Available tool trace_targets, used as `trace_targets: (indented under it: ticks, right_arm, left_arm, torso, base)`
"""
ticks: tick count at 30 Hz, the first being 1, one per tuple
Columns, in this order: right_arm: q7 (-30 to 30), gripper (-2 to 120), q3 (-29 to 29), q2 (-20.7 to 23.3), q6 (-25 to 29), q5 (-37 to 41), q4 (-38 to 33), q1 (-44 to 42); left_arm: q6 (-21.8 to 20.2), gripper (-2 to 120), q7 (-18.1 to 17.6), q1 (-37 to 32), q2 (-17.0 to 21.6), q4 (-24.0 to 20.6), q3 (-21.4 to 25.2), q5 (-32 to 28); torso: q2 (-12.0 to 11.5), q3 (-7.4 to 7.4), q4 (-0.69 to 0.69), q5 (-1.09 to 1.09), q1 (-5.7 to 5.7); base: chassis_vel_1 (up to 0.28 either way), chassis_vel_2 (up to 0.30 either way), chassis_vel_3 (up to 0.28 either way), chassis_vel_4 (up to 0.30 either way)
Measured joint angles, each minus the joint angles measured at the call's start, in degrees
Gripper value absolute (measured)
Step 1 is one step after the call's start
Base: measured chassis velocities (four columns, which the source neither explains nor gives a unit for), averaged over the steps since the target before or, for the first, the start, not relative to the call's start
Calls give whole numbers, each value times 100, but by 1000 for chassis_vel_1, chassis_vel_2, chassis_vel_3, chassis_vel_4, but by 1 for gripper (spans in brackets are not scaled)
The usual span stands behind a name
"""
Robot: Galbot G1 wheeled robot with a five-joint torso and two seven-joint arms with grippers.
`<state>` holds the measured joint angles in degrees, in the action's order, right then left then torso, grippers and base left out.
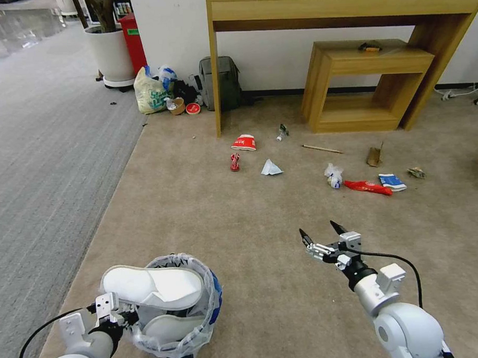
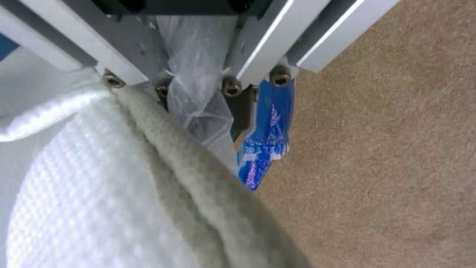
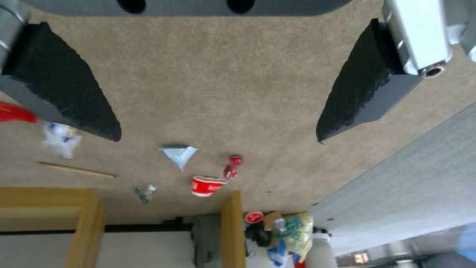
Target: Pick up the trash bin and place the garbage on the floor into it.
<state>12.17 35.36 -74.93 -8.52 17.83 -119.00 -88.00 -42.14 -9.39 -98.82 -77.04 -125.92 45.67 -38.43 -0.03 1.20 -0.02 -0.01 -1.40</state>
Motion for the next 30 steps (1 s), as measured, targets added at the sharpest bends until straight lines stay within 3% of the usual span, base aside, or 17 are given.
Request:
trace_targets:
  ticks: [18,30]
  right_arm:
    - [-140,100,251,-380,170,-294,-48,-204]
    - [-223,100,106,-344,161,-324,-48,-128]
  left_arm:
    - [0,0,280,-43,62,-69,-51,96]
    - [0,0,333,-64,40,-84,-42,101]
  torso:
    - [0,0,0,0,0]
    - [0,1,0,0,-1]
  base:
    - [-2,1,3,-1]
    - [-155,97,158,-92]
